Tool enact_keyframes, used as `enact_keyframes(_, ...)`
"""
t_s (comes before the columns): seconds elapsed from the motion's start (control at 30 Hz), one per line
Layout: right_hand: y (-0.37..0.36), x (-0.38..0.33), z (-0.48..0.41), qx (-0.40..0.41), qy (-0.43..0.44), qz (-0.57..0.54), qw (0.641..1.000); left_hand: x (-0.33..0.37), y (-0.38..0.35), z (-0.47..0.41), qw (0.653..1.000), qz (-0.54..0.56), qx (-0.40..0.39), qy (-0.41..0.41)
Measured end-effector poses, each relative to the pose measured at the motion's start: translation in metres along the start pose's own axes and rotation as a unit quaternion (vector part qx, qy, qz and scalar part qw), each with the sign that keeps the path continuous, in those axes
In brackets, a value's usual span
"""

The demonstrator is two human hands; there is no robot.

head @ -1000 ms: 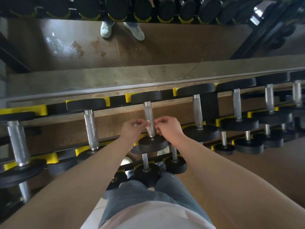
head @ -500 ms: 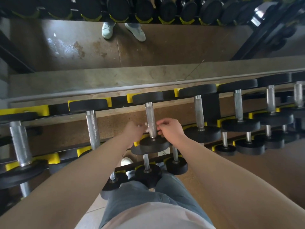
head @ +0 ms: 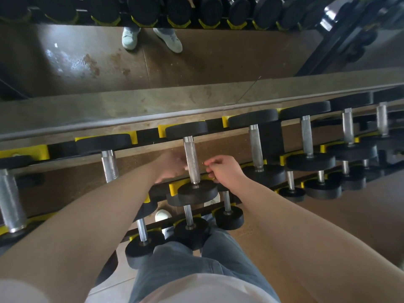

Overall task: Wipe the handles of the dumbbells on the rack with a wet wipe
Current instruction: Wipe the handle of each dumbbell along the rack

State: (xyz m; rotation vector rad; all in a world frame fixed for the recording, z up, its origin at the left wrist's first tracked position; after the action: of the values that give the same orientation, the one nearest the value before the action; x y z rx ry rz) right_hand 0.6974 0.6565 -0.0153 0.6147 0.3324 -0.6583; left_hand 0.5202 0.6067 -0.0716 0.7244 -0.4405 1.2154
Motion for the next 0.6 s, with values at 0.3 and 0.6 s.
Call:
enact_keyframes(0.3,0.0,0.005,0.003,0.001,0.009,-0.005,1.0,-0.014,-0.02,0.002,0.996,-0.071,-0.052,-0.016)
enact_keyframes(0.6,-0.002,0.003,0.004,-0.013,0.005,-0.004,1.0,-0.016,0.001,-0.015,0.956,0.282,0.054,0.055)
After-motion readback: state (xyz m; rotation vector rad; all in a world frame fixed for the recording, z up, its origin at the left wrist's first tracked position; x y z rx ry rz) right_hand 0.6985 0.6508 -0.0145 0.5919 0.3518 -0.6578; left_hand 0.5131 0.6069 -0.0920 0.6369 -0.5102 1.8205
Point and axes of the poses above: each hand's wrist, its own z-axis away from the middle knuckle, its own y-axis out of the back of the hand, x = y × z, the point moved 7 cm from there along -z, towards the middle knuckle, and after that the axes turned 3 degrees about -y, right-handed, at the moved point
